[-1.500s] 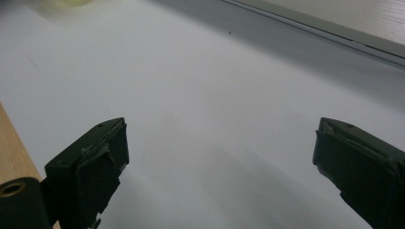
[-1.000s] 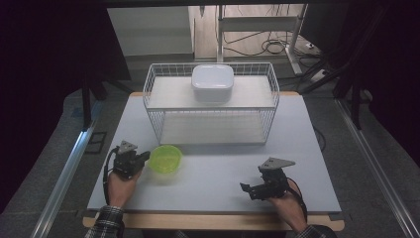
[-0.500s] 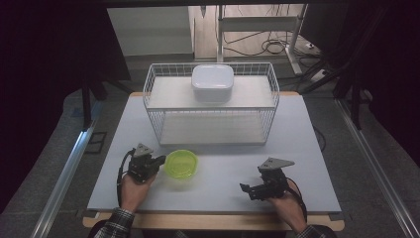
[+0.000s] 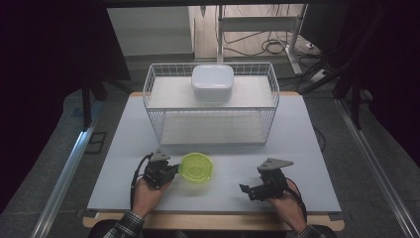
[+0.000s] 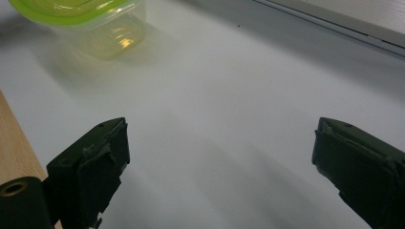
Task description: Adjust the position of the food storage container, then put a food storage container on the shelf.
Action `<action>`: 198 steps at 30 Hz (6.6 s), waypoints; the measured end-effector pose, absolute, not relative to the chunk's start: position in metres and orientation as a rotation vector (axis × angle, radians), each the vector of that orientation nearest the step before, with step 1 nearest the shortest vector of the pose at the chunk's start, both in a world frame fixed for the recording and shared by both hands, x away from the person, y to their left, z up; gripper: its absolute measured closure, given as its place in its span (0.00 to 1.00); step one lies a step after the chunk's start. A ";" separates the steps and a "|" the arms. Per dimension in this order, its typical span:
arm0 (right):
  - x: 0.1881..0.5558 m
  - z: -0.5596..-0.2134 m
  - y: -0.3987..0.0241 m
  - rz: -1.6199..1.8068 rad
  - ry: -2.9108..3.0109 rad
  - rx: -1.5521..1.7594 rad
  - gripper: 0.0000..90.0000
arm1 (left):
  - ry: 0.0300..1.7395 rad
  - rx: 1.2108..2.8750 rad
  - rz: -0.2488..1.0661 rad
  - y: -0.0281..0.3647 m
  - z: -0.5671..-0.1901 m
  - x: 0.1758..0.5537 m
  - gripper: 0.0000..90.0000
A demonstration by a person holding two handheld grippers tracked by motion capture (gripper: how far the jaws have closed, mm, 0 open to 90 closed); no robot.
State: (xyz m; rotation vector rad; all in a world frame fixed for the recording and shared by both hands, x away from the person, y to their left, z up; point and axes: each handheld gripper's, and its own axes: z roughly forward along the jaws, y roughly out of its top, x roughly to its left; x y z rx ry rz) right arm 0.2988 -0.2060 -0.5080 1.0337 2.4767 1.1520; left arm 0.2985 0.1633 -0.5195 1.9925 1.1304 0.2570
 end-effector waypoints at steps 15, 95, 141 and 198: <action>0.299 -0.509 -0.205 1.144 2.492 1.026 0.07 | 1.045 2.070 0.166 0.148 -0.530 0.289 1.00; 0.349 -0.484 -0.174 1.285 2.703 1.175 0.30 | 0.935 2.102 0.395 0.170 -0.530 0.254 0.07; 0.385 -0.479 -0.152 1.453 2.825 1.417 0.91 | 0.939 2.118 0.399 0.170 -0.530 0.254 0.07; 0.395 -0.489 -0.170 1.430 2.793 1.571 0.91 | 0.937 2.126 0.402 0.169 -0.531 0.255 0.07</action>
